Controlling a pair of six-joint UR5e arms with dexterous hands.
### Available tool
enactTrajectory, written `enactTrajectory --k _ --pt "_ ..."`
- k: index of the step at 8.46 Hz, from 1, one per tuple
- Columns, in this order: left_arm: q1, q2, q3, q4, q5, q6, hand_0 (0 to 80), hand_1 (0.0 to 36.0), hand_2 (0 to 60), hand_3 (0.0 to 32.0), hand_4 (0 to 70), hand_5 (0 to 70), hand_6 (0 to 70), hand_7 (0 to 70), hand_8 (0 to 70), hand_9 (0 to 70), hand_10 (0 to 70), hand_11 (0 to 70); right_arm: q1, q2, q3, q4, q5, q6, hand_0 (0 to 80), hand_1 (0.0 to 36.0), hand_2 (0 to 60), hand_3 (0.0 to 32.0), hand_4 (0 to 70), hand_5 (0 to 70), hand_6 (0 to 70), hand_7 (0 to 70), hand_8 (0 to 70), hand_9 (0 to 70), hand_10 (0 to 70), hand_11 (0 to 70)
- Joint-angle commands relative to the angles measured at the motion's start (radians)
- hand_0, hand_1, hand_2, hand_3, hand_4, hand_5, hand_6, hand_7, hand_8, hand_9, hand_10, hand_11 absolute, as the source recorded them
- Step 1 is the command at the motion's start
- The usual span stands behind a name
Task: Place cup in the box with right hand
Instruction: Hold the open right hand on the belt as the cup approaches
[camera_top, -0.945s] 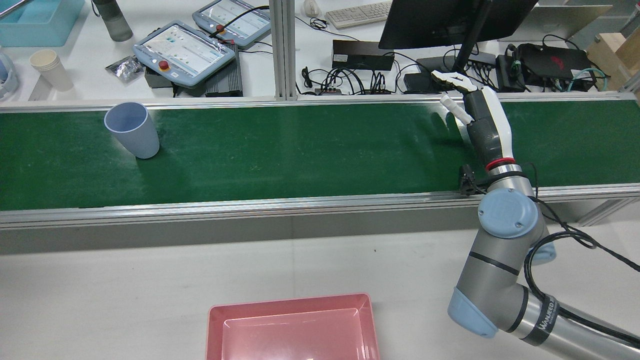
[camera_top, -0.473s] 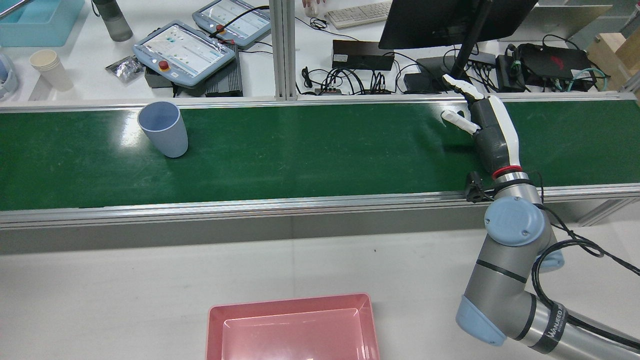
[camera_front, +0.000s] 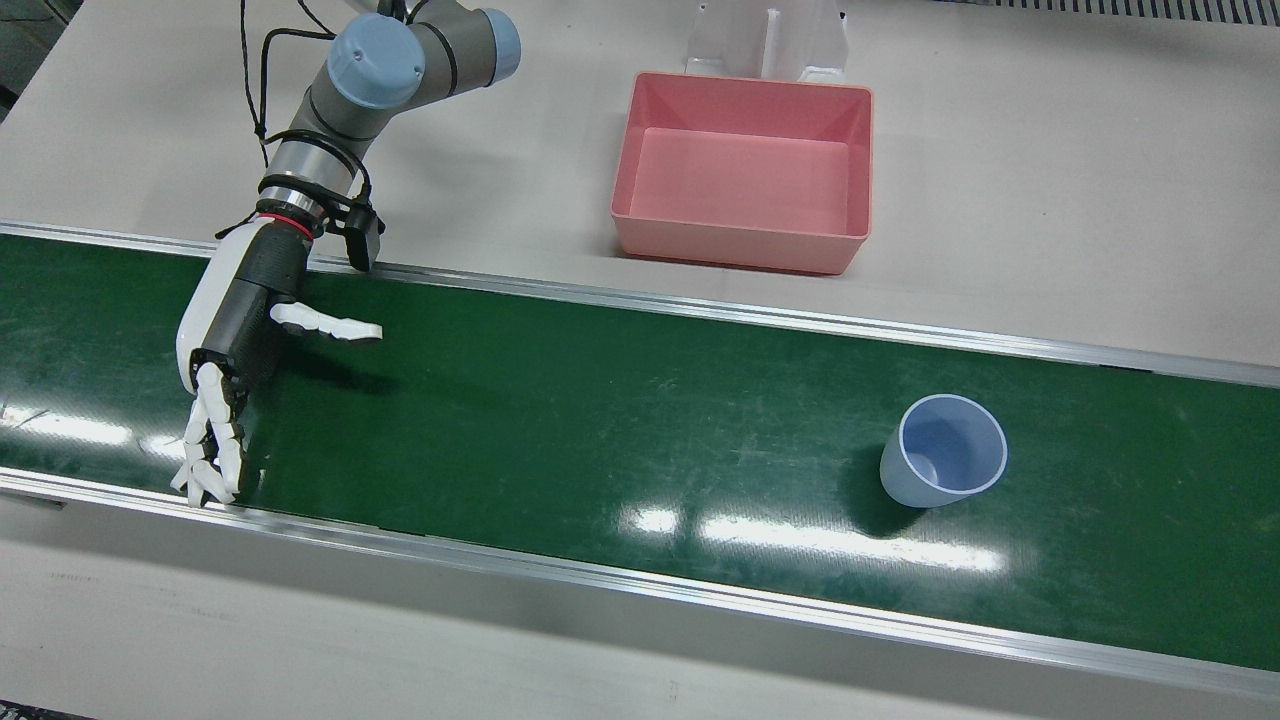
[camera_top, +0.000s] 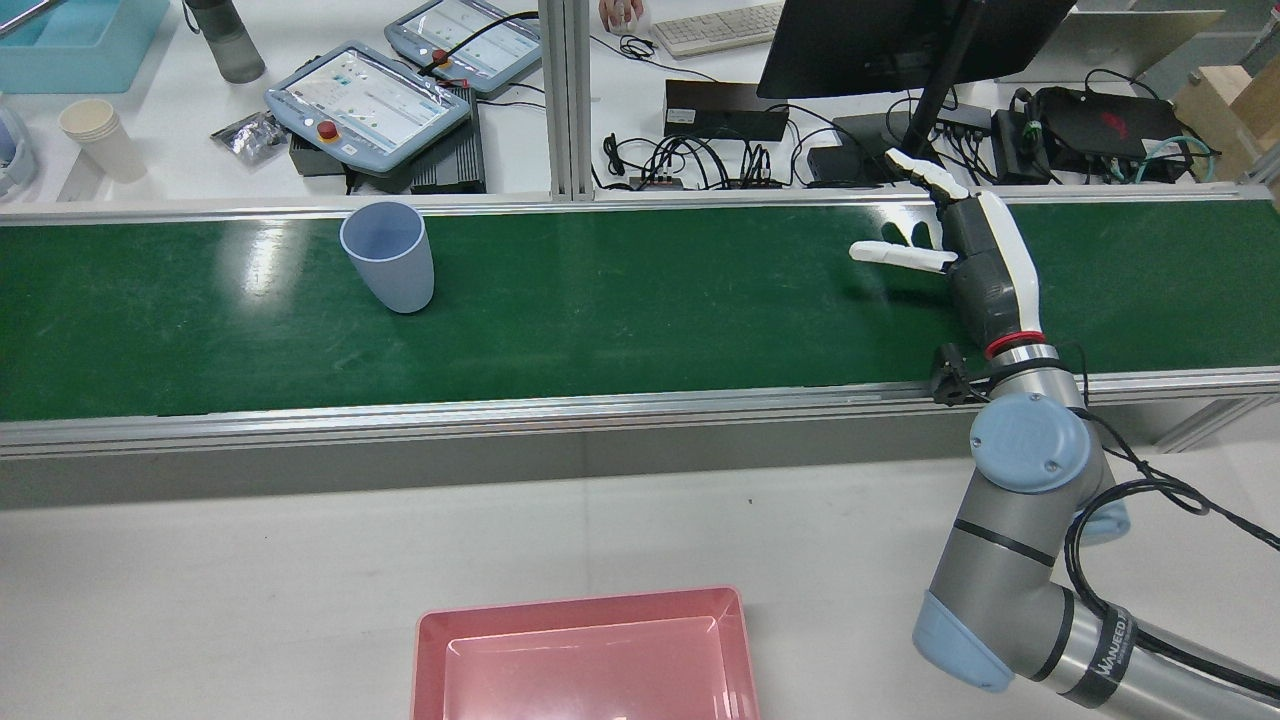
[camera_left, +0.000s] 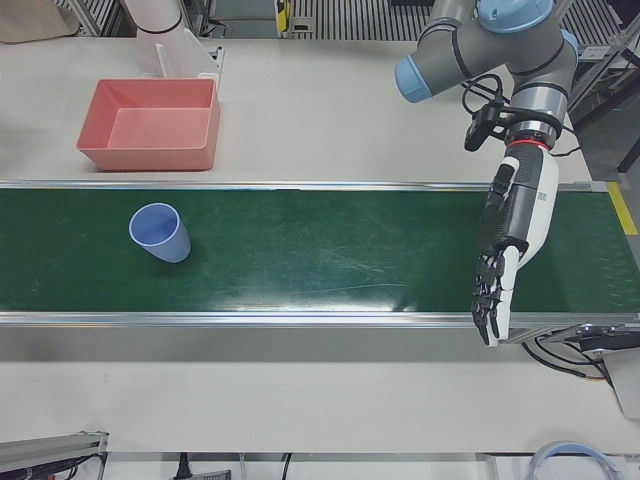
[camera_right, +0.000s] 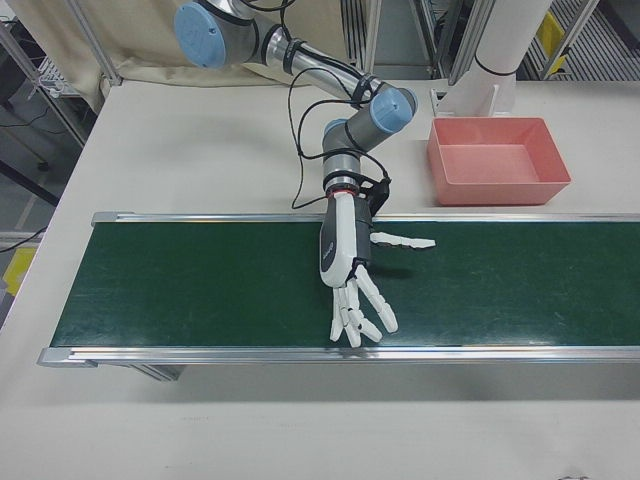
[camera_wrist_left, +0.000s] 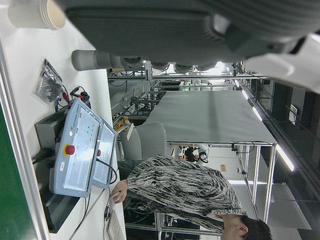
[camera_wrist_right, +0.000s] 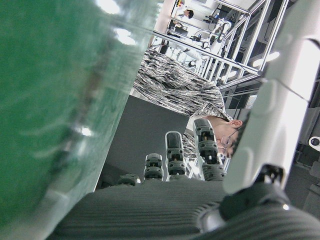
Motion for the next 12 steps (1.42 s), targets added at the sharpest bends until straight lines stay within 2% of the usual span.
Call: enactTrajectory --k 1,2,3,4,6,9,12 --pt "0.0 0.0 0.0 -0.001 0.0 0.0 0.0 0.0 0.0 0.0 0.0 0.0 0.0 0.0 0.0 0.0 0.0 0.0 -0.001 -0.003 -0.006 -0.001 0.0 -0.002 57.1 23.8 1.7 0.0 3.9 6.9 7.9 29.7 5.6 13.0 0.0 0.0" --pt "0.0 0.0 0.0 0.001 0.0 0.0 0.0 0.0 0.0 0.0 0.0 0.0 0.0 0.0 0.0 0.0 0.0 0.0 -0.001 -0.003 -0.006 -0.001 0.0 -0.002 56.1 22.8 1.1 0.0 4.8 6.6 7.9 29.9 5.5 13.1 0.0 0.0" --pt "0.0 0.0 0.0 -0.001 0.0 0.0 0.0 0.0 0.0 0.0 0.0 0.0 0.0 0.0 0.0 0.0 0.0 0.0 -0.001 -0.002 -0.006 -0.001 0.001 -0.004 57.7 24.0 1.0 0.0 4.4 7.1 8.0 29.9 5.6 13.2 0.0 0.0" --pt "0.0 0.0 0.0 -0.001 0.0 0.0 0.0 0.0 0.0 0.0 0.0 0.0 0.0 0.0 0.0 0.0 0.0 0.0 -0.001 -0.003 -0.006 -0.001 0.001 -0.002 53.9 20.9 1.3 0.0 5.5 6.0 7.8 30.0 5.3 13.0 0.0 0.0" --pt "0.0 0.0 0.0 -0.001 0.0 0.0 0.0 0.0 0.0 0.0 0.0 0.0 0.0 0.0 0.0 0.0 0.0 0.0 -0.001 0.0 -0.006 -0.001 0.001 -0.004 52.1 19.1 1.7 0.0 6.6 5.4 7.8 31.2 5.2 13.2 0.0 0.0" --pt "0.0 0.0 0.0 -0.001 0.0 0.0 0.0 0.0 0.0 0.0 0.0 0.0 0.0 0.0 0.0 0.0 0.0 0.0 -0.018 0.017 0.0 -0.001 0.0 -0.007 51.9 18.5 1.6 0.0 7.6 5.2 7.9 31.8 5.3 13.5 0.0 0.0" --pt "0.001 0.0 0.002 -0.001 0.0 0.0 0.0 0.0 0.0 0.0 0.0 0.0 0.0 0.0 0.0 0.0 0.0 0.0 -0.041 0.029 0.002 -0.001 0.007 -0.011 52.0 18.9 1.4 0.0 5.6 5.4 7.8 31.4 5.3 13.3 0.0 0.0"
